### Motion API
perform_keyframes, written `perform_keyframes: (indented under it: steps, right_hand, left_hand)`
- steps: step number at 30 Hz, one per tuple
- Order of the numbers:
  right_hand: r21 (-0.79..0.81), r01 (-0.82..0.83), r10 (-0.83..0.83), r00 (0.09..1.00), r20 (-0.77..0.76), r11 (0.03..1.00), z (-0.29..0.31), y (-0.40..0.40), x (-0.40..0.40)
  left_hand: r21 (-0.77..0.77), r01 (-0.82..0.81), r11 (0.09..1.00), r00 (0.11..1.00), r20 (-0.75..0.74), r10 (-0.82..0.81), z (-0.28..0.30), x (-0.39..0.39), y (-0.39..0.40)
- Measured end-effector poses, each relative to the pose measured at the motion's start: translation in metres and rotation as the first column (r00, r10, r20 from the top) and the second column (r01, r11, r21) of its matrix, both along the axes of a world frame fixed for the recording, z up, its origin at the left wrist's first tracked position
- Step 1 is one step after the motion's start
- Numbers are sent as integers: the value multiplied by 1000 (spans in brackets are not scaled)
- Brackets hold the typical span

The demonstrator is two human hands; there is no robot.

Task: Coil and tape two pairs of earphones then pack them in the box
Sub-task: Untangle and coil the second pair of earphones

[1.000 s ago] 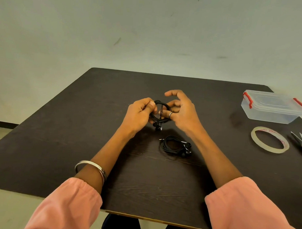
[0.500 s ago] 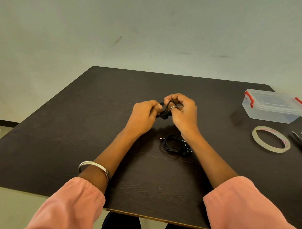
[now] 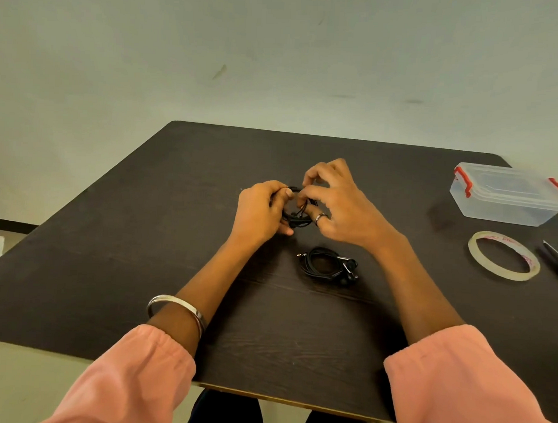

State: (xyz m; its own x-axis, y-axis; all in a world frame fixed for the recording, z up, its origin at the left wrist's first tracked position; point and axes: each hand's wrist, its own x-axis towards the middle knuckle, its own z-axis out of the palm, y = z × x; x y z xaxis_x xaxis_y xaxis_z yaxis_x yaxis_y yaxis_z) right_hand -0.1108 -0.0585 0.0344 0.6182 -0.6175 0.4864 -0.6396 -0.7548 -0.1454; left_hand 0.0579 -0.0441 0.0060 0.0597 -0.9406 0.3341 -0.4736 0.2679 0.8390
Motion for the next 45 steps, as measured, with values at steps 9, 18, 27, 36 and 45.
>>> perform_keyframes:
  steps: [9,18,27,36,45]
  right_hand:
    - [-80,60,-74,979,-189,995,11,5,-5]
    - [-1,245,-234,926,296,969,-8,4,8]
    - [545,-186,-301,669,680,818,-3,-3,3]
    - [625,-337,-207,745,635,704,-6,-10,-20]
    - [449,12,-240,858,454,894,-14,-18,-27]
  left_hand:
    - [-86,22,996,984,176,-7,4,-3,3]
    - [-130,33,991,985,175,-9,2,-2,2]
    - [-19,20,1000,999,-49,-21,-3,4,-3]
    - [27,-37,999,988,-147,40,-1,8,-7]
    - [-86,-34,996,995,-92,26,4,8,-2]
